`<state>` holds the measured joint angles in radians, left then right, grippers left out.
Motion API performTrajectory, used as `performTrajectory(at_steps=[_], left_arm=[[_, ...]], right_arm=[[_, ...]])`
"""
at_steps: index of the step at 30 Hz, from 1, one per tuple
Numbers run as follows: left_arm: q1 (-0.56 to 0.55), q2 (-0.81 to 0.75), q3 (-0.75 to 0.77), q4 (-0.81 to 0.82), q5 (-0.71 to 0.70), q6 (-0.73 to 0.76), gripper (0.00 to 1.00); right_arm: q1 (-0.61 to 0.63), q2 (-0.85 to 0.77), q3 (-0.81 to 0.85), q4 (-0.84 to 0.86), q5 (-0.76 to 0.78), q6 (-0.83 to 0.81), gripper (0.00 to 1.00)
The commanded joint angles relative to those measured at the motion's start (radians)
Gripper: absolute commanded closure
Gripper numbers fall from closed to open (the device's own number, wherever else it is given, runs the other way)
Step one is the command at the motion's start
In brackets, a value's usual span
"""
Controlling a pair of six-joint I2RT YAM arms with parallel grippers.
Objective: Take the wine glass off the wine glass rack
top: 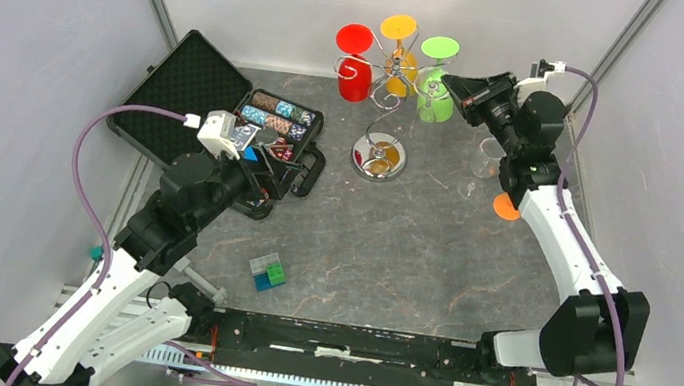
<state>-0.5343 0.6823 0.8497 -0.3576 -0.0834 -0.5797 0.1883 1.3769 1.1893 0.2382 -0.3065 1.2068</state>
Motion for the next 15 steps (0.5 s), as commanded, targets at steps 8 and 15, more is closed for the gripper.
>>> performTrajectory(at_steps=[8,15], left_arm=[[0.004,-0.009,-0.001,0.031,-0.029,0.038,0.00],[0.005,-0.015,-0.001,0.023,-0.036,0.044,0.00]], right_arm=[[0.005,0.045,0.083,0.070,0.085,-0.004,1.00],[0.002,0.023,0.077,0.054,0.174,-0.011,1.00]])
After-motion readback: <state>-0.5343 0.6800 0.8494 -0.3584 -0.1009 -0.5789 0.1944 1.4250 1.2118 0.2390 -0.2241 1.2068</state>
